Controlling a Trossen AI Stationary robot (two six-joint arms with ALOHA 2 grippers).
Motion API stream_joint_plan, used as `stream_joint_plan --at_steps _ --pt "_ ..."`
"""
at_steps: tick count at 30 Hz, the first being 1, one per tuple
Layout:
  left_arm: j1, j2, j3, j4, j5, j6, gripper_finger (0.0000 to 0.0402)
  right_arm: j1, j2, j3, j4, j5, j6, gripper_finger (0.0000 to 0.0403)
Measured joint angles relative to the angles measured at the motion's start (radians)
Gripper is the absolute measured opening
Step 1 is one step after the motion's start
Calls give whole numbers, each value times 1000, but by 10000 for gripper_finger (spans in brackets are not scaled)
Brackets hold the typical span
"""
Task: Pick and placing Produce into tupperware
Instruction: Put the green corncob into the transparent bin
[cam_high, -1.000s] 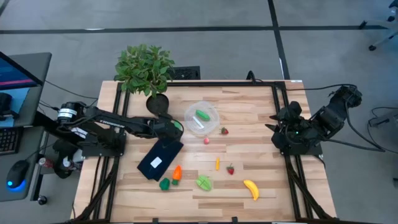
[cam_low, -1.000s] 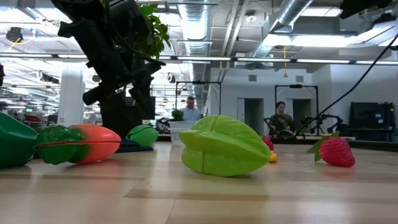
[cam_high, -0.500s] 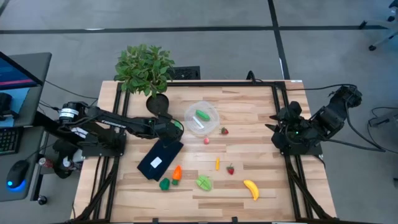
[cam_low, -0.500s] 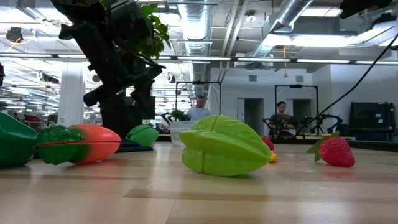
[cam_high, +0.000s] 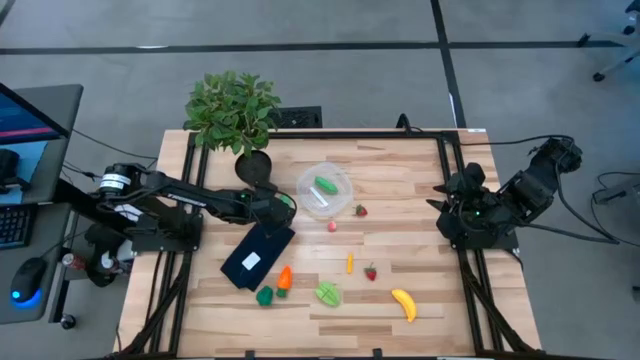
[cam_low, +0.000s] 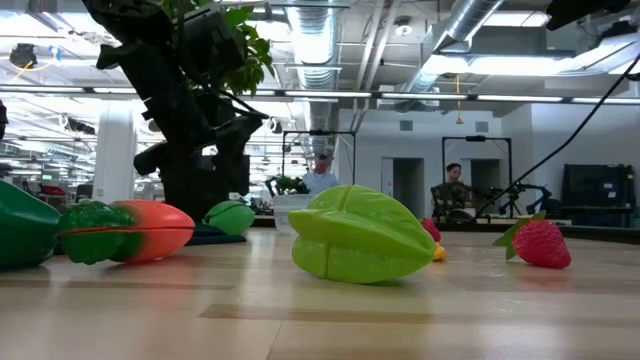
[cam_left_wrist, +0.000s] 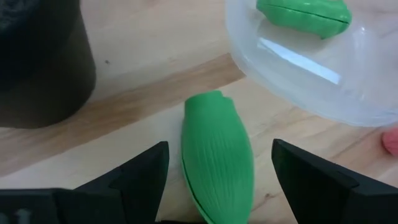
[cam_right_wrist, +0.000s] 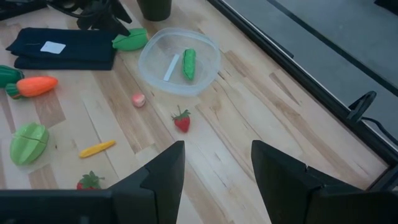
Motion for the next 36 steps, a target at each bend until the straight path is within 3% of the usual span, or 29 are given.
stream_joint_plan --at_steps 36 --pt "-9 -1 -37 96 -15 7 275 0 0 0 6 4 0 177"
